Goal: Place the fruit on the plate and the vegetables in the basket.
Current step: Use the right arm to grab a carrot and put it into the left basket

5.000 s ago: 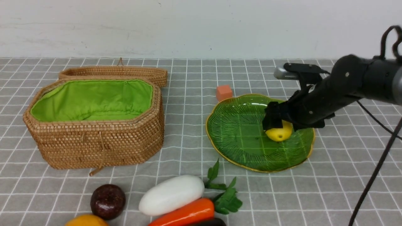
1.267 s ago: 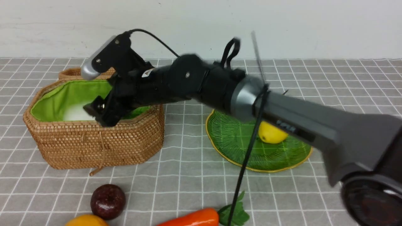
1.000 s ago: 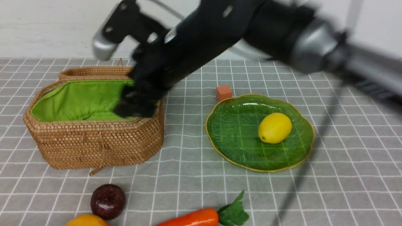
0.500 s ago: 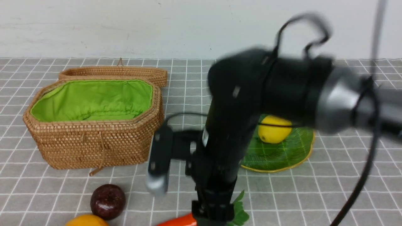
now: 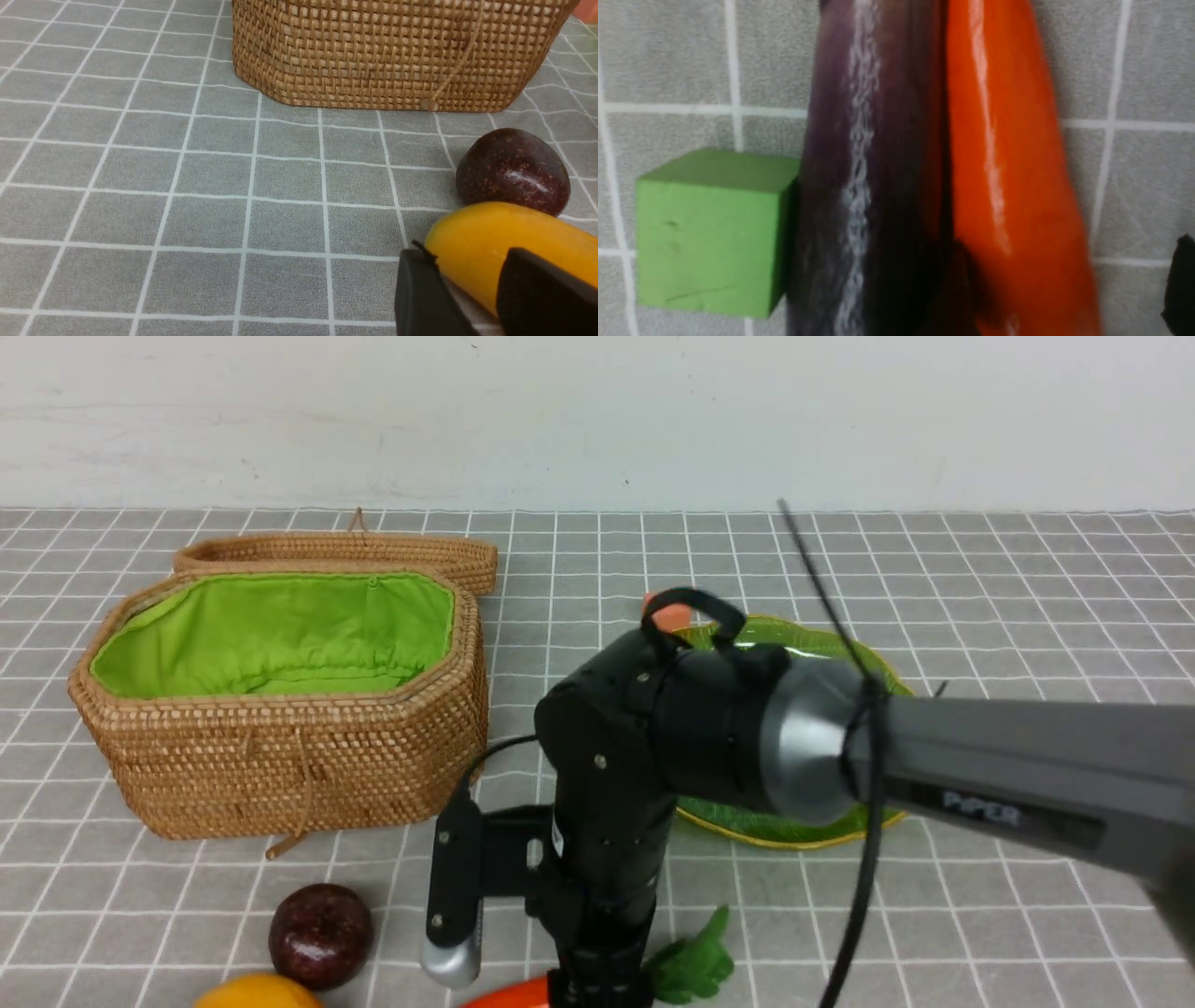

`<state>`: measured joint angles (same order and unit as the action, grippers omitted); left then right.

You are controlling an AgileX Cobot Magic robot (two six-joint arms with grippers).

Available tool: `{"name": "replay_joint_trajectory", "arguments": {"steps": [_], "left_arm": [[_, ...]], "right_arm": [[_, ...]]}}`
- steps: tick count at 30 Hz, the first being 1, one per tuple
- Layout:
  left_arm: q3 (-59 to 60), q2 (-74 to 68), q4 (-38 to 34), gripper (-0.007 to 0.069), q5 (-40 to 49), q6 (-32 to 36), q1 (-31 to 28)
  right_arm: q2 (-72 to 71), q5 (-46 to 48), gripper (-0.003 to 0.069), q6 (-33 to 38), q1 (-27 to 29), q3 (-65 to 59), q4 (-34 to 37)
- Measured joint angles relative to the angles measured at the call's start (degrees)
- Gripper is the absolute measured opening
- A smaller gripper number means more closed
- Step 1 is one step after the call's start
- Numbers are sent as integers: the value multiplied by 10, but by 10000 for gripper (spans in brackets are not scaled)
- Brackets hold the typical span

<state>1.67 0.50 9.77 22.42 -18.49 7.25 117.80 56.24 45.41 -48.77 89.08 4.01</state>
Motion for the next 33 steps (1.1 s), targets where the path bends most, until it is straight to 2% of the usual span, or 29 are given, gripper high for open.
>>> {"name": "replay_joint_trajectory", "arguments": {"steps": [2, 6, 10, 14, 17, 19, 20, 21, 23, 25, 31, 33], "left_arm": [[0, 0, 0, 239, 0, 0, 0], [0, 0, 0, 239, 0, 0, 0], [0, 0, 0, 239, 0, 0, 0], [0, 0, 0, 239, 0, 0, 0], [0, 0, 0, 239, 0, 0, 0], [0, 0, 0, 239, 0, 0, 0], [0, 0, 0, 239, 0, 0, 0], [0, 0, 0, 239, 0, 0, 0], [0, 0, 0, 239, 0, 0, 0], [0, 0, 0, 239, 0, 0, 0], [0, 0, 0, 239, 0, 0, 0], [0, 0, 0, 239, 0, 0, 0]], "right_arm": [[8, -1, 517, 0, 0, 0, -1], [12, -1, 366, 0, 0, 0, -2], [12, 9, 371, -1, 0, 9, -15], [9, 63, 371, -3, 1, 63, -19], [2, 110, 371, -5, 11, 158, 15], [1, 109, 371, -14, 27, 234, 67], [1, 107, 371, -15, 29, 240, 67], [2, 75, 371, -27, 49, 298, 128], [6, 49, 371, -31, 59, 321, 155], [22, -41, 371, -33, 76, 358, 209], [94, -306, 371, -8, 69, 371, 275], [117, -352, 371, -6, 64, 371, 283]]}}
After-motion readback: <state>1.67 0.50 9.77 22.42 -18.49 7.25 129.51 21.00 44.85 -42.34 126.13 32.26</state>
